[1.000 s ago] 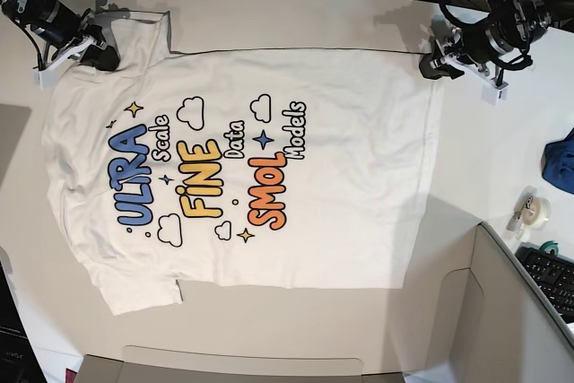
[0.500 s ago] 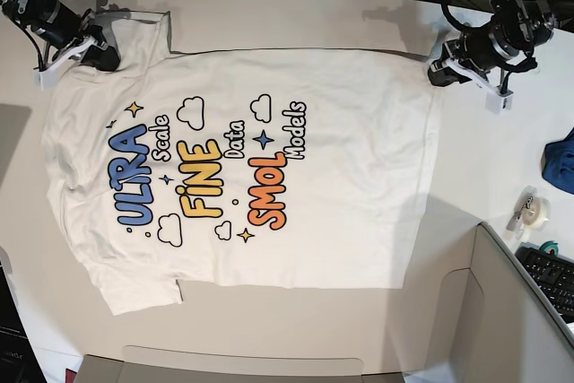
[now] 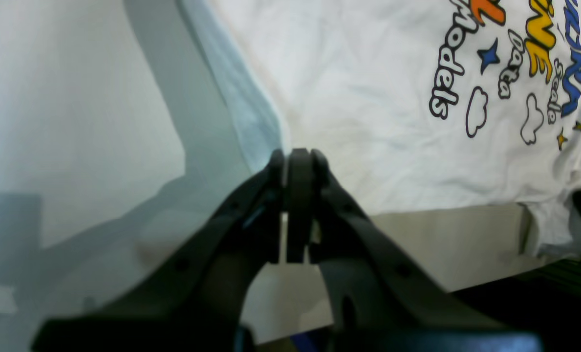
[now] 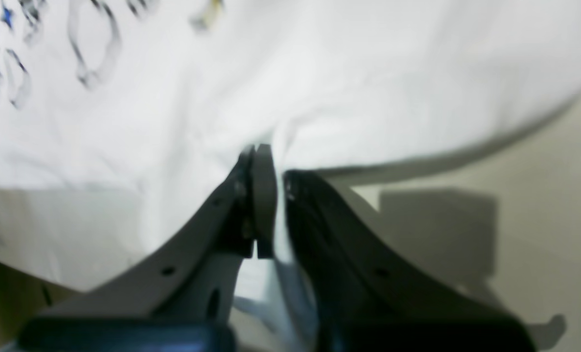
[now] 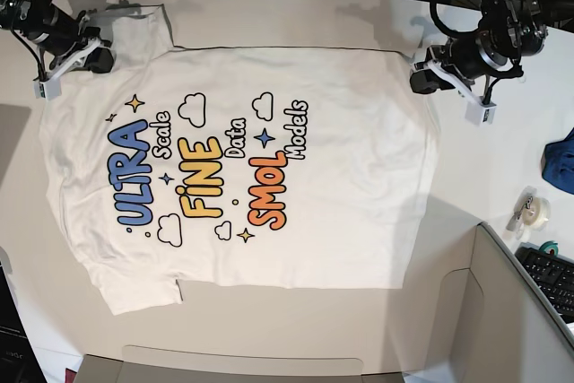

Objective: Layout the t-shirt on the table in an organized manner, then fold the t-shirt properly
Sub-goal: 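Grasp the shirt shoulder corners with both grippers, then lift the shoulder edge with both grippers and fold it over the print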

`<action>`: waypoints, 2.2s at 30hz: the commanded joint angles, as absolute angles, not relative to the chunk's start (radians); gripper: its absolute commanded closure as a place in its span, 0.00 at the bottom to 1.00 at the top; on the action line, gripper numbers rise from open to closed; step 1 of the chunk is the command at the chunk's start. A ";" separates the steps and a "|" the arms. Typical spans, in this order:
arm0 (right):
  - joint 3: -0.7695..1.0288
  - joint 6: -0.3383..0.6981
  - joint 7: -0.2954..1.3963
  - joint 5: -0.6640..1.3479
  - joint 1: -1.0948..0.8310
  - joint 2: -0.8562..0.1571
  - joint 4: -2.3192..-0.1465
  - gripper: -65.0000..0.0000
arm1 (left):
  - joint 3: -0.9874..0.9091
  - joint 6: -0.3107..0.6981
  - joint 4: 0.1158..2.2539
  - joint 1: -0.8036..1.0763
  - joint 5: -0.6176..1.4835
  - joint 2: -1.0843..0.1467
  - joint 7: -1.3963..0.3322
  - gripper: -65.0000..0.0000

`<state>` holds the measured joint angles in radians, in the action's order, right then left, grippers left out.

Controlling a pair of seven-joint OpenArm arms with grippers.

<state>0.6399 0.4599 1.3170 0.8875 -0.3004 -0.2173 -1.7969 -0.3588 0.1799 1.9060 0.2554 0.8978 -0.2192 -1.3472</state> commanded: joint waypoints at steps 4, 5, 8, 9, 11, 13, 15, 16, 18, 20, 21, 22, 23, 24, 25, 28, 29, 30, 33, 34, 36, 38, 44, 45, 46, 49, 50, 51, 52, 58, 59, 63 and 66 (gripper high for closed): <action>0.645 0.461 1.302 0.900 -0.216 -0.228 -1.816 1.00 | -0.358 0.174 1.923 0.173 0.918 -0.231 -1.342 1.00; 0.645 0.461 1.302 0.900 -0.196 -0.228 -1.816 1.00 | -0.361 0.174 1.923 0.154 0.918 -0.231 -1.342 1.00; 0.645 0.460 1.302 0.897 -0.122 -0.229 -1.810 1.00 | -0.366 0.174 1.917 0.081 0.912 -0.234 -1.342 1.00; 0.645 0.450 1.300 0.897 -0.101 -0.231 -1.805 1.00 | -0.364 0.174 1.917 0.059 0.912 -0.245 -1.342 1.00; 0.645 0.403 1.299 0.897 -0.054 -0.231 -1.782 1.00 | -0.360 0.173 1.916 0.022 0.912 -0.259 -1.342 1.00; 0.645 0.352 1.297 0.897 -0.013 -0.231 -1.742 1.00 | -0.364 0.171 1.897 -0.012 0.912 -0.262 -1.342 1.00; 0.645 0.318 1.296 0.897 0.022 -0.232 -1.690 1.00 | -0.367 0.171 1.850 -0.047 0.911 -0.265 -1.342 1.00; 0.645 0.309 1.296 0.897 0.036 -0.234 -1.666 1.00 | -0.367 0.171 1.824 -0.062 0.911 -0.272 -1.342 1.00; 0.645 0.300 1.294 0.895 0.065 -0.234 -1.610 1.00 | -0.361 0.170 1.758 -0.093 0.911 -0.292 -1.331 1.00; 0.647 0.300 1.276 0.878 0.088 -0.234 -1.564 1.00 | -0.363 0.170 1.679 -0.117 0.911 -0.298 -1.330 1.00; 0.647 0.300 1.257 0.858 0.094 -0.234 -1.550 1.00 | -0.366 0.170 1.647 -0.130 0.911 -0.300 -1.323 1.00; 0.647 0.300 1.236 0.832 0.096 -0.234 -1.538 1.00 | -0.366 0.170 1.623 -0.142 0.911 -0.300 -1.310 1.00; 0.645 0.300 1.214 0.803 0.102 -0.234 -1.532 1.00 | -0.361 0.170 1.600 -0.150 0.911 -0.308 -1.290 1.00; 0.645 0.300 1.204 0.779 0.113 -0.234 -1.531 1.00 | -0.360 0.170 1.580 -0.153 0.911 -0.318 -1.277 1.00; 0.645 0.300 1.201 0.748 0.122 -0.234 -1.524 1.00 | -0.360 0.170 1.558 -0.153 0.911 -0.325 -1.262 1.00; 0.645 0.300 1.201 0.685 0.143 -0.226 -1.517 1.00 | -0.358 0.170 1.504 -0.157 0.911 -0.337 -1.234 1.00; 0.645 0.302 1.201 0.668 0.150 -0.225 -1.515 1.00 | -0.354 0.170 1.492 -0.170 0.911 -0.343 -1.230 1.00; 0.645 0.302 1.201 0.661 0.153 -0.225 -1.511 1.00 | -0.343 0.170 1.484 -0.176 0.911 -0.349 -1.225 1.00; 0.642 0.302 1.201 0.644 0.170 -0.225 -1.509 1.00 | -0.308 0.170 1.455 -0.180 0.911 -0.358 -1.224 1.00; 0.641 0.302 1.201 0.639 0.174 -0.225 -1.509 1.00 | -0.305 0.170 1.448 -0.180 0.911 -0.360 -1.224 1.00; 0.642 0.302 1.201 0.622 0.176 -0.225 -1.509 1.00 | -0.305 0.170 1.429 -0.182 0.911 -0.360 -1.221 1.00; 0.644 0.302 1.201 0.607 0.189 -0.223 -1.509 1.00 | -0.305 0.170 1.425 -0.182 0.911 -0.361 -1.198 1.00; 0.645 0.302 1.201 0.567 0.194 -0.223 -1.501 1.00 | -0.305 0.170 1.423 -0.182 0.911 -0.363 -1.184 0.94; 0.644 0.302 1.201 0.562 0.194 -0.223 -1.501 1.00 | -0.305 0.170 1.423 -0.182 0.911 -0.363 -1.184 0.93; 0.641 0.302 1.201 0.558 0.194 -0.223 -1.501 1.00 | -0.305 0.170 1.423 -0.182 0.911 -0.363 -1.184 0.93; 0.638 0.302 1.201 0.558 0.194 -0.223 -1.501 0.82 | -0.305 0.170 1.423 -0.177 0.911 -0.363 -1.184 0.89; 0.636 0.302 1.201 0.558 0.194 -0.223 -1.501 0.74 | -0.305 0.170 1.423 -0.176 0.911 -0.363 -1.184 0.87; 0.636 0.302 1.201 0.559 0.196 -0.223 -1.501 0.66 | -0.306 0.170 1.423 -0.174 0.911 -0.363 -1.184 0.84; 0.636 0.302 1.201 0.562 0.200 -0.223 -1.501 0.60 | -0.306 0.168 1.423 -0.174 0.911 -0.363 -1.184 0.80; 0.644 0.308 1.202 0.565 0.232 -0.234 -1.509 0.37 | -0.312 0.168 1.426 -0.173 0.914 -0.360 -1.193 0.62; 0.647 0.308 1.202 0.565 0.242 -0.240 -1.509 0.36 | -0.312 0.168 1.429 -0.173 0.917 -0.360 -1.194 0.63; 0.722 0.309 1.202 0.581 0.269 -0.274 -1.508 0.36 | -0.314 0.168 1.451 -0.173 0.918 -0.363 -1.194 0.62; 0.840 0.309 1.205 0.641 0.269 -0.275 -1.508 0.36 | -0.314 0.168 1.512 -0.140 0.918 -0.363 -1.194 0.63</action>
